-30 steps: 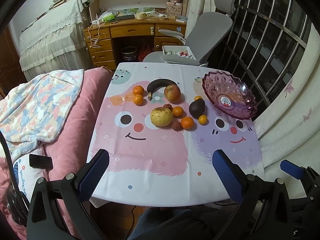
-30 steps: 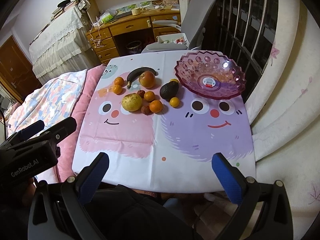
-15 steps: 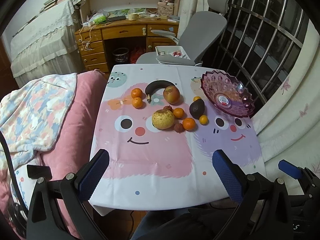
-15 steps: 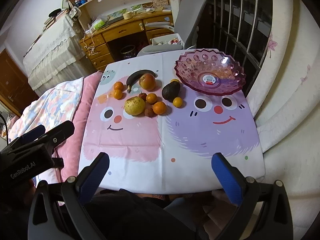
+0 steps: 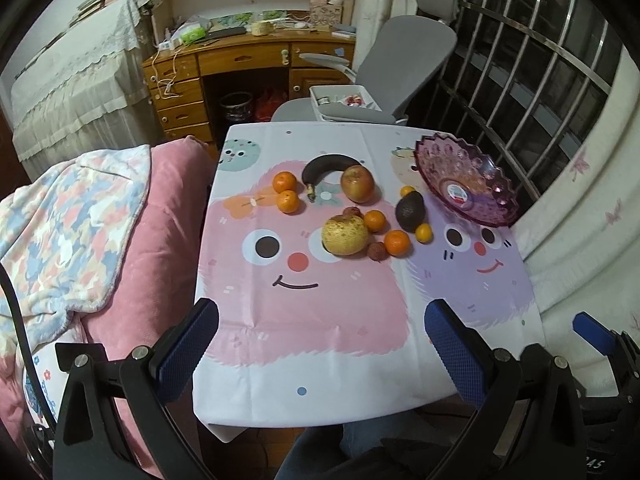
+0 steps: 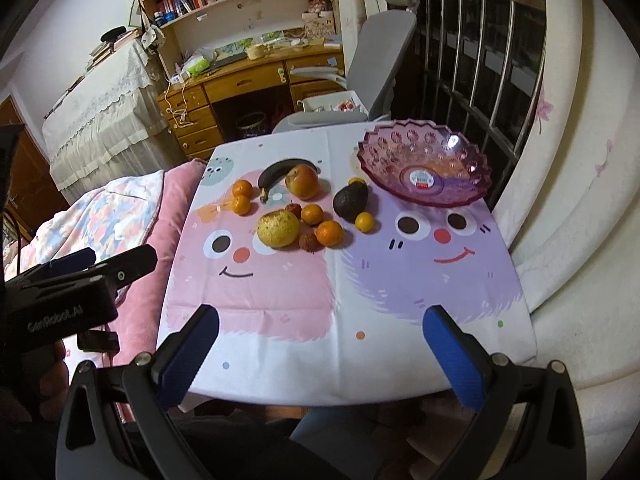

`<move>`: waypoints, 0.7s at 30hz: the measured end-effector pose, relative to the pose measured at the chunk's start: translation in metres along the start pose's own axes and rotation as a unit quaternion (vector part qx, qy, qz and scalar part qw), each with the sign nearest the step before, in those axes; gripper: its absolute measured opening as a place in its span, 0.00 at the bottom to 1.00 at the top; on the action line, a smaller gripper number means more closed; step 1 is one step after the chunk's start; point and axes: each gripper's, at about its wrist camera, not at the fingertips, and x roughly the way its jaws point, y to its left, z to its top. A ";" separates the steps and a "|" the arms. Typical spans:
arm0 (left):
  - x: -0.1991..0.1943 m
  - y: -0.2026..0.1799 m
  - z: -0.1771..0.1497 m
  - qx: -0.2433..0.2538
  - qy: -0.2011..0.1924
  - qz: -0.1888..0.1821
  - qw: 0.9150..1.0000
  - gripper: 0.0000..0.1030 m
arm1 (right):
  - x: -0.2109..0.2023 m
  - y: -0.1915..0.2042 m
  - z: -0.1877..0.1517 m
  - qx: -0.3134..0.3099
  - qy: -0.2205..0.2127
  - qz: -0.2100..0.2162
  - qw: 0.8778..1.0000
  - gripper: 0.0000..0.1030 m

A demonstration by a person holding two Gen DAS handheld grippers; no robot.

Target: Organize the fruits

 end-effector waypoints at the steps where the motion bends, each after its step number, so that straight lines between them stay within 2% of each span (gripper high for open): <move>1: 0.003 0.001 0.002 -0.003 0.001 0.001 1.000 0.99 | 0.001 -0.001 0.002 0.003 -0.001 0.001 1.000 0.99; 12: 0.027 0.010 0.030 -0.023 0.004 -0.007 1.000 0.99 | 0.029 -0.016 0.030 0.050 0.009 0.029 0.998 0.99; 15: 0.042 0.006 0.042 -0.019 0.017 -0.006 1.000 0.99 | 0.043 -0.022 0.042 0.060 0.011 0.041 0.997 0.99; 21: 0.090 -0.003 0.068 -0.023 0.063 -0.010 0.998 0.99 | 0.090 -0.044 0.066 0.105 0.057 0.068 0.990 0.99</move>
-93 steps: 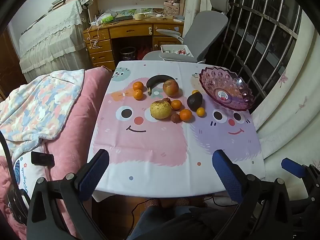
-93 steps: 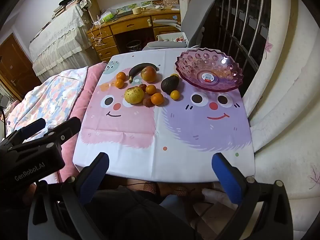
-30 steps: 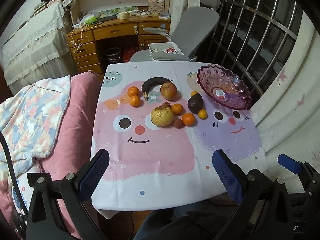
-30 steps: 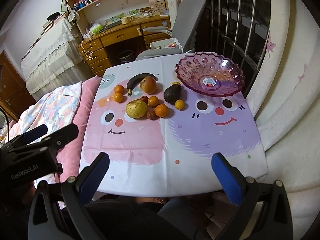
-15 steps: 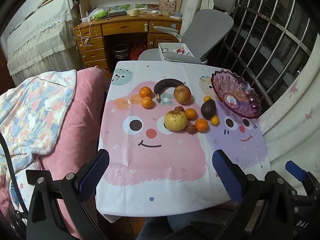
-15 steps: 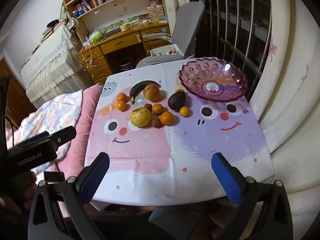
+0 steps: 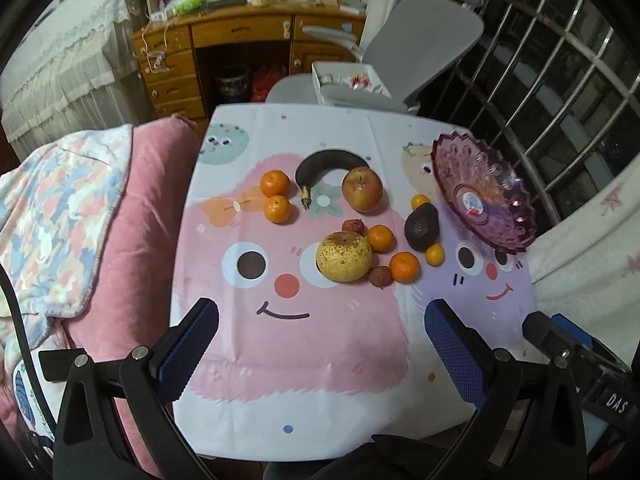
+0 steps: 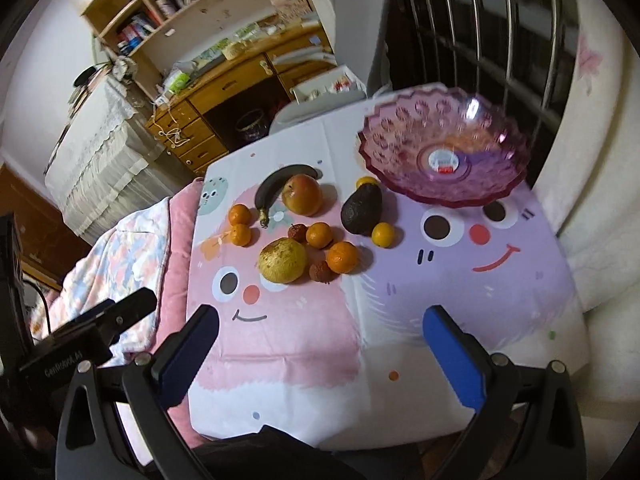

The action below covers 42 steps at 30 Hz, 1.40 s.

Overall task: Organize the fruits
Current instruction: 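Grasp the yellow pear with the left tool while the right tool grasps the avocado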

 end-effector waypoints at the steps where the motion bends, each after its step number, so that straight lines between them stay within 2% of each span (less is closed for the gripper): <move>1: 0.011 -0.001 0.005 -0.003 0.012 0.001 1.000 0.99 | 0.010 -0.005 0.007 0.009 0.009 0.002 1.000 0.99; 8: 0.101 -0.006 0.029 -0.031 0.099 0.006 0.995 0.99 | 0.067 -0.029 0.047 0.043 0.050 0.000 0.998 0.99; 16: 0.179 -0.004 0.034 -0.051 0.164 0.007 0.985 0.99 | 0.142 -0.039 0.075 0.051 0.087 -0.004 0.995 0.90; 26: 0.229 -0.001 0.029 -0.063 0.186 -0.023 0.980 0.92 | 0.201 -0.040 0.079 0.058 0.101 -0.031 0.993 0.80; 33: 0.245 -0.009 0.027 -0.061 0.194 -0.048 0.978 0.83 | 0.218 -0.040 0.086 0.058 0.089 -0.063 0.992 0.78; 35: 0.250 -0.011 0.027 -0.062 0.196 -0.057 0.977 0.79 | 0.222 -0.040 0.090 0.055 0.084 -0.073 0.992 0.78; 37: 0.252 -0.014 0.028 -0.060 0.197 -0.065 0.976 0.71 | 0.226 -0.041 0.093 0.056 0.082 -0.081 0.992 0.78; 42: 0.258 -0.020 0.028 -0.057 0.192 -0.066 0.977 0.70 | 0.240 -0.039 0.101 0.050 0.084 -0.093 0.991 0.73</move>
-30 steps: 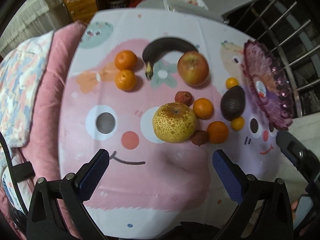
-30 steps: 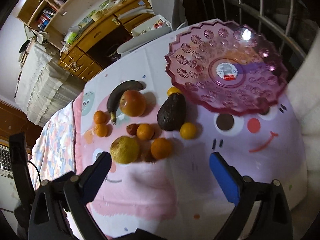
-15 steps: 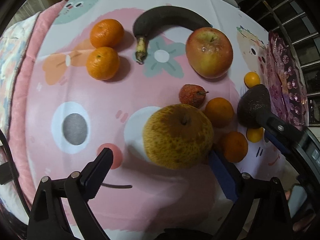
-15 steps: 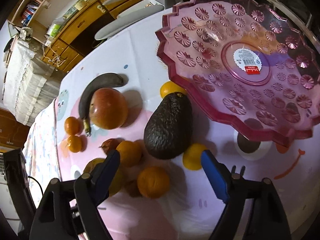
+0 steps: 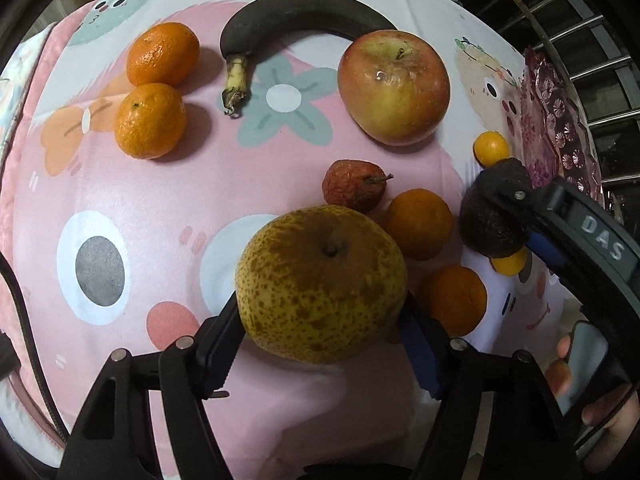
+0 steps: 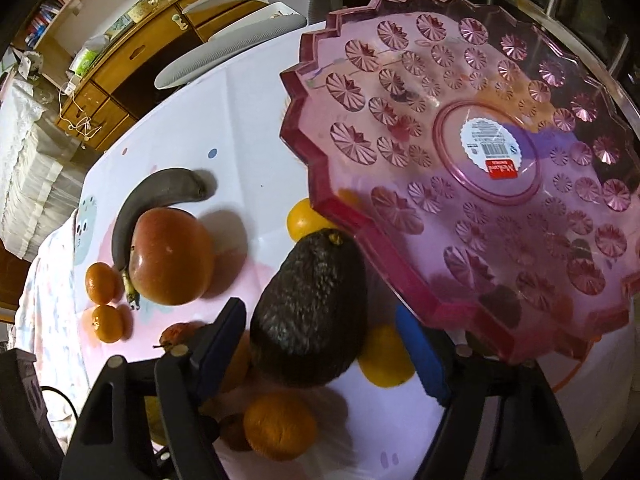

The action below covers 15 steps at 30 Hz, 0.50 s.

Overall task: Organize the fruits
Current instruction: 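Grasp the yellow pear with the left tool while the right tool grasps the avocado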

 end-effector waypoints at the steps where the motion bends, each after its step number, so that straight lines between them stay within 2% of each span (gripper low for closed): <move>1: 0.001 0.000 0.000 0.000 -0.001 -0.002 1.000 0.70 | 0.004 0.001 0.001 -0.002 0.003 -0.001 1.000 0.69; 5: -0.003 0.003 -0.003 0.005 -0.004 -0.003 1.000 0.69 | 0.013 0.007 0.001 -0.010 0.013 -0.001 1.000 0.59; 12: -0.009 0.014 -0.009 0.003 -0.008 -0.006 1.000 0.68 | 0.017 0.017 0.003 -0.025 0.008 -0.015 1.000 0.58; 15: -0.011 0.018 -0.013 -0.013 -0.005 0.000 1.000 0.68 | 0.018 0.017 0.003 -0.035 0.010 -0.013 0.999 0.57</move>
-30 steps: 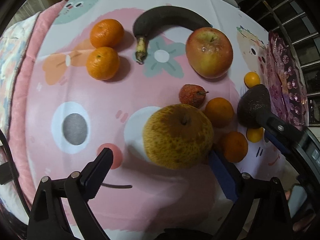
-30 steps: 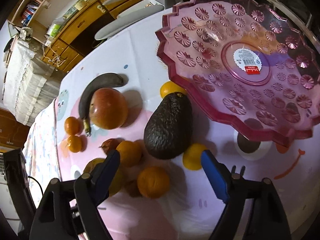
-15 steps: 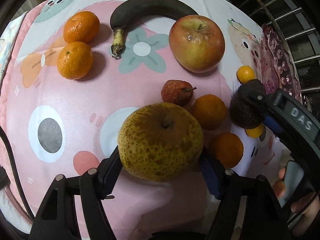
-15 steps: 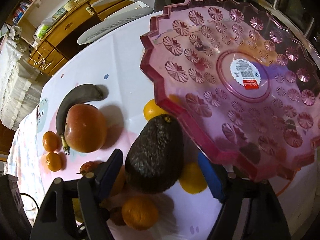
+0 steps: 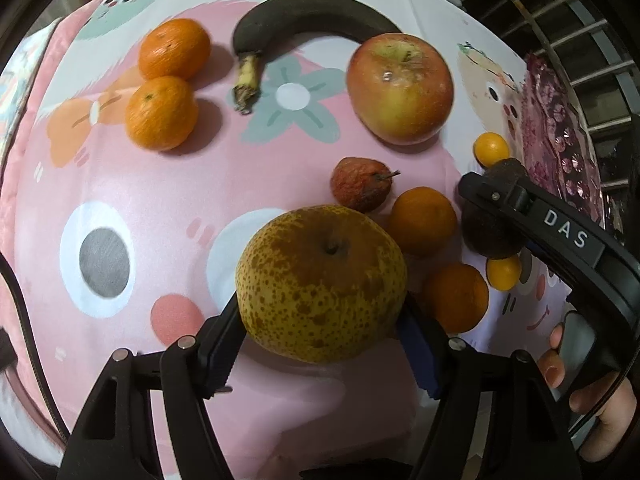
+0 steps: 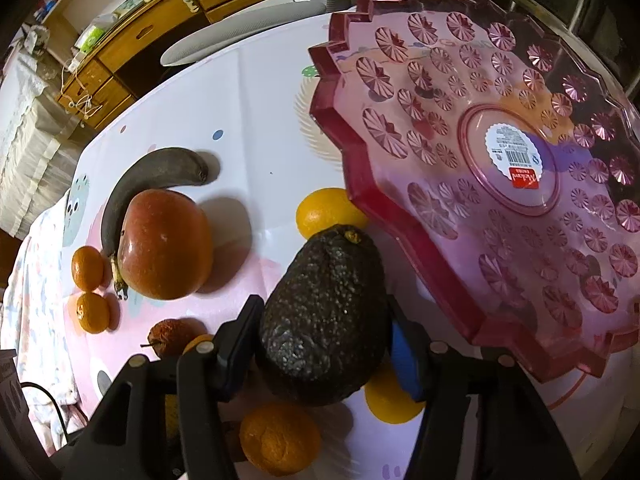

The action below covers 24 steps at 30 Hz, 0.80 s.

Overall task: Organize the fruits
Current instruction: 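Grasp the yellow pear with the left tool while the right tool grasps the avocado, then lift the pear with the left tool while the right tool lifts the avocado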

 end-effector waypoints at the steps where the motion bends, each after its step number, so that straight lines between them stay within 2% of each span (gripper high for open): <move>1: -0.002 0.002 -0.002 -0.006 0.001 -0.001 1.000 0.68 | 0.000 0.000 -0.001 -0.001 0.002 0.003 1.000 0.57; 6: -0.012 0.011 -0.010 -0.023 -0.003 0.000 1.000 0.67 | -0.005 -0.003 -0.016 -0.008 0.000 0.011 1.000 0.57; 11: -0.040 0.014 -0.020 -0.015 -0.042 0.001 0.999 0.63 | -0.023 -0.003 -0.031 -0.015 -0.015 0.018 1.000 0.57; 12: -0.049 0.014 -0.022 -0.009 -0.055 0.001 0.998 0.59 | -0.027 -0.003 -0.033 -0.015 -0.018 0.019 1.000 0.57; 14: -0.064 0.013 -0.027 0.002 -0.071 -0.013 0.997 0.31 | -0.039 -0.003 -0.040 -0.017 -0.027 0.020 0.999 0.57; 15: -0.071 0.012 -0.028 0.007 -0.075 -0.024 0.997 0.23 | -0.044 -0.003 -0.043 -0.017 -0.031 0.021 0.999 0.57; 19: -0.081 0.010 -0.036 0.027 -0.097 -0.024 0.995 0.23 | -0.066 -0.005 -0.060 -0.018 -0.047 0.026 0.998 0.57; 22: -0.076 0.024 -0.038 0.020 -0.107 -0.018 0.994 0.23 | -0.074 -0.008 -0.074 -0.014 -0.052 0.028 0.998 0.57; 24: -0.074 0.031 -0.040 0.009 -0.117 -0.030 0.993 0.25 | -0.079 -0.010 -0.084 -0.015 -0.057 0.027 0.998 0.57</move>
